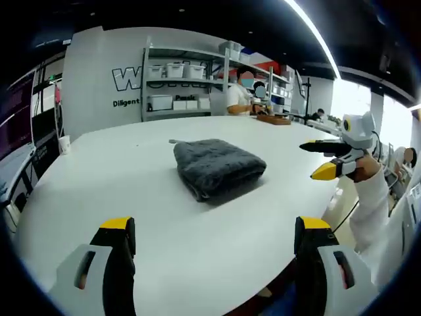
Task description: Open the folded towel by lifting each exposed corner and separating the folded layers until the towel lies flat within the target outline without major curled edges
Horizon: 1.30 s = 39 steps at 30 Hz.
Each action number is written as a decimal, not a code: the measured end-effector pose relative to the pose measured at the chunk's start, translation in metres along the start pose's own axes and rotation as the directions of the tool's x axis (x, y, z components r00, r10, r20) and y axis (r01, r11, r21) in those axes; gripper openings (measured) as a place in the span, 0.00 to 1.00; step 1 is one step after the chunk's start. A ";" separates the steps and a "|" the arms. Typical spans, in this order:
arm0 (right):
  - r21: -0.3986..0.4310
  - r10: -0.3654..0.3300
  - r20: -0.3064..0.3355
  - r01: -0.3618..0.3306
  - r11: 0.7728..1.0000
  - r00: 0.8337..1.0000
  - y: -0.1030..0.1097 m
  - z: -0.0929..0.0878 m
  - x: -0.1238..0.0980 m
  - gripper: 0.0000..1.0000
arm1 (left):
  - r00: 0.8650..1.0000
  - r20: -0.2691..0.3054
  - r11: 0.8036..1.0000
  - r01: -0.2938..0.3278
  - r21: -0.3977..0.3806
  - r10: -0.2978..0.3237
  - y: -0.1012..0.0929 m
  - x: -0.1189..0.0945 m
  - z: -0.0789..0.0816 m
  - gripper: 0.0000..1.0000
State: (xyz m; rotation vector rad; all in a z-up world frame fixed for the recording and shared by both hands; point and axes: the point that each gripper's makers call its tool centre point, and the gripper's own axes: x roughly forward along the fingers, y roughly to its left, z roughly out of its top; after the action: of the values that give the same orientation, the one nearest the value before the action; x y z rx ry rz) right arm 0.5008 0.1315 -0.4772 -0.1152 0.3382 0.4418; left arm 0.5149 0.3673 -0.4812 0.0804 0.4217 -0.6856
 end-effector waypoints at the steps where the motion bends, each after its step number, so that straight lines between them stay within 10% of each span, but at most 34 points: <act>1: -0.001 0.002 -0.003 -0.002 1.000 1.000 0.001 0.000 0.000 0.99 | 1.000 0.000 1.000 -0.002 0.000 0.002 0.000 0.000 0.000 1.00; 24: -0.022 0.014 0.003 -0.014 1.000 1.000 0.001 0.002 0.004 0.99 | 1.000 -0.009 1.000 -0.027 0.002 0.027 0.003 -0.003 0.001 1.00; 39: -0.272 0.130 -0.049 -0.138 0.952 0.990 -0.003 0.034 0.051 0.97 | 1.000 -0.005 1.000 -0.031 0.005 0.031 0.001 -0.008 0.001 1.00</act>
State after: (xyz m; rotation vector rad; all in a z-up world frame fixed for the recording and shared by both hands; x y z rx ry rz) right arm 0.5552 0.1557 -0.4626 -0.3720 0.3143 0.6211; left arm 0.5105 0.3731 -0.4772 0.0932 0.4230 -0.6562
